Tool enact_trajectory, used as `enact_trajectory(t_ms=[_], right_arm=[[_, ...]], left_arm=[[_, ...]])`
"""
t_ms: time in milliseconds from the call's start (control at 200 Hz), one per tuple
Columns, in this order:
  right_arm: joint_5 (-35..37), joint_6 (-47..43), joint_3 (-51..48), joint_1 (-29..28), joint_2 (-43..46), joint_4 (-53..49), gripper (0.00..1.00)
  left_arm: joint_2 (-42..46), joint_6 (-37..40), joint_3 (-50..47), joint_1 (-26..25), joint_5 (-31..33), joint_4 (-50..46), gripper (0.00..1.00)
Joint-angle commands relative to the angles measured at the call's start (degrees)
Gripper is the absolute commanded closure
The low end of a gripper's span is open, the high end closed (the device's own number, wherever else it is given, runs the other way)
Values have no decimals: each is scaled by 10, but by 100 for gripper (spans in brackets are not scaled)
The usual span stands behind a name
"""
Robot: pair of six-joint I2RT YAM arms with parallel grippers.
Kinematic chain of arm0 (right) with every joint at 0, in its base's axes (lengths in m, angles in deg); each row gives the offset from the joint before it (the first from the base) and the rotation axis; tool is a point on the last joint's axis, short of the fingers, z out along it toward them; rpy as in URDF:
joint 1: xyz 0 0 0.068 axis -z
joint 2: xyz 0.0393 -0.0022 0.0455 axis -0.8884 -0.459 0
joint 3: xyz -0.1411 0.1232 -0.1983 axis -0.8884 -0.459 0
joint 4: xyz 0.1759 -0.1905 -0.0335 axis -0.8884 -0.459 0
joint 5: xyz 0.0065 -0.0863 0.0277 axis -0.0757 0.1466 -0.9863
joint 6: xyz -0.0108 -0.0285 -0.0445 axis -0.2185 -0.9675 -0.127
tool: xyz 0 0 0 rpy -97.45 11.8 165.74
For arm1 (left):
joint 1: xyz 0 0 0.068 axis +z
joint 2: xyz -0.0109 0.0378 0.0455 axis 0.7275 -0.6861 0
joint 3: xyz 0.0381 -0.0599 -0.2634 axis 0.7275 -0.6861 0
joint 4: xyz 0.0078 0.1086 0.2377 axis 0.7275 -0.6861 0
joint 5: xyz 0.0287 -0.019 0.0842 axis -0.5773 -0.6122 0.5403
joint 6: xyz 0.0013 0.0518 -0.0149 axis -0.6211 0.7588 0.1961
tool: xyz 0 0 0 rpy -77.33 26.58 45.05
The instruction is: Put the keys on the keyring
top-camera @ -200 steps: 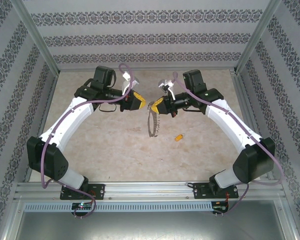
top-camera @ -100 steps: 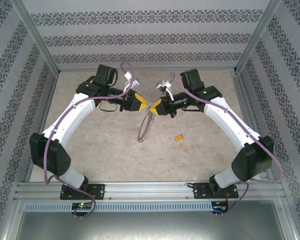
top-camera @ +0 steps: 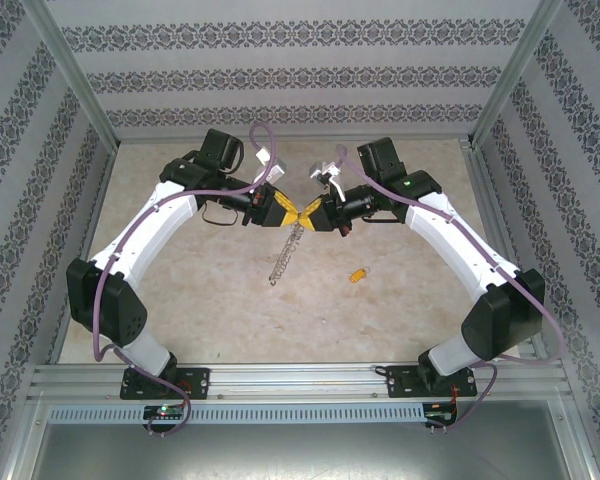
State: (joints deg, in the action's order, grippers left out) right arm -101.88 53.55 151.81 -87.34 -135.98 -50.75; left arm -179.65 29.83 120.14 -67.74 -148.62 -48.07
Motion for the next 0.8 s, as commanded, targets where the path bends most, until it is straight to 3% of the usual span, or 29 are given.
enact_trajectory(t_ms=[0,310,615,794], right_arm=[[-13,-19,20,-7,-5,3,100],[-12,-19,21,-7,-4,6,100],[-5,-18,24,-6,-9,8,100],[-8,-16,31,-5,-15,9,100]], left_arm=[[-11,37,18,-9,-29,-50,80],[-19,39,14,-14,-13,-59,80],[-19,48,18,-15,-13,-73,90],[-19,56,18,-17,-11,-87,82]])
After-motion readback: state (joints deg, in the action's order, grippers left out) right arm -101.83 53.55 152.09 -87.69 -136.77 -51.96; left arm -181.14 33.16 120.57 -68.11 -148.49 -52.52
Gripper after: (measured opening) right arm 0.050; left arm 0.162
